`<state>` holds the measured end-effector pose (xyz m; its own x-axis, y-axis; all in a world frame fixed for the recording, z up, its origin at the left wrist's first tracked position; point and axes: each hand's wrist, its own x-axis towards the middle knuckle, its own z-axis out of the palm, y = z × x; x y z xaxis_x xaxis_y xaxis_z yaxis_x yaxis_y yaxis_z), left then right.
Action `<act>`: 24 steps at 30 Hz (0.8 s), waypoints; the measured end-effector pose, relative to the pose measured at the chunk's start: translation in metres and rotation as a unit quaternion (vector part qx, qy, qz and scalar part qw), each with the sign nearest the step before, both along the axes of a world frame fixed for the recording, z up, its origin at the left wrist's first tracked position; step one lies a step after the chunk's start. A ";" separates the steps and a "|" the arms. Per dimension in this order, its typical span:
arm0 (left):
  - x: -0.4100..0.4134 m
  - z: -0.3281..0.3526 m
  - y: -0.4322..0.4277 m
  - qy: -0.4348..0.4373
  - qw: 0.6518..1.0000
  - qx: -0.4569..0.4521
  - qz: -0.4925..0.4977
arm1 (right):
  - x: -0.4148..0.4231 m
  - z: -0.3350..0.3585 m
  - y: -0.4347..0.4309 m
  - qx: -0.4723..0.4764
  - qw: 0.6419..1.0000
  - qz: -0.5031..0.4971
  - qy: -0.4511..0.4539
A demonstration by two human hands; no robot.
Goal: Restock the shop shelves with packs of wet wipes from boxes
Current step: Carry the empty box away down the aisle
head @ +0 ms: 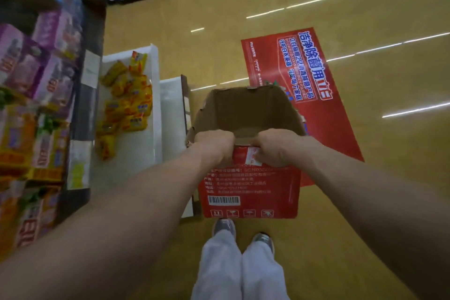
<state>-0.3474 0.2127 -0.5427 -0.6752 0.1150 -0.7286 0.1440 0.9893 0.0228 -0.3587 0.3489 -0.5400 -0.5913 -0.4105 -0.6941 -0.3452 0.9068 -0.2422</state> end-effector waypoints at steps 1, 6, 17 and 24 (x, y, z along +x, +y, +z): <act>-0.004 -0.012 -0.004 0.003 1.000 -0.007 -0.001 | -0.004 -0.014 -0.004 -0.003 1.000 0.007 0.009; -0.024 -0.079 -0.024 0.036 0.999 -0.036 0.010 | -0.028 -0.083 -0.026 -0.006 0.998 0.030 0.048; -0.055 -0.215 -0.037 0.067 0.996 -0.039 0.032 | -0.064 -0.224 -0.048 -0.001 0.997 0.037 0.072; -0.036 -0.297 -0.034 0.016 0.999 -0.037 0.010 | -0.044 -0.312 -0.049 0.028 0.997 0.052 0.048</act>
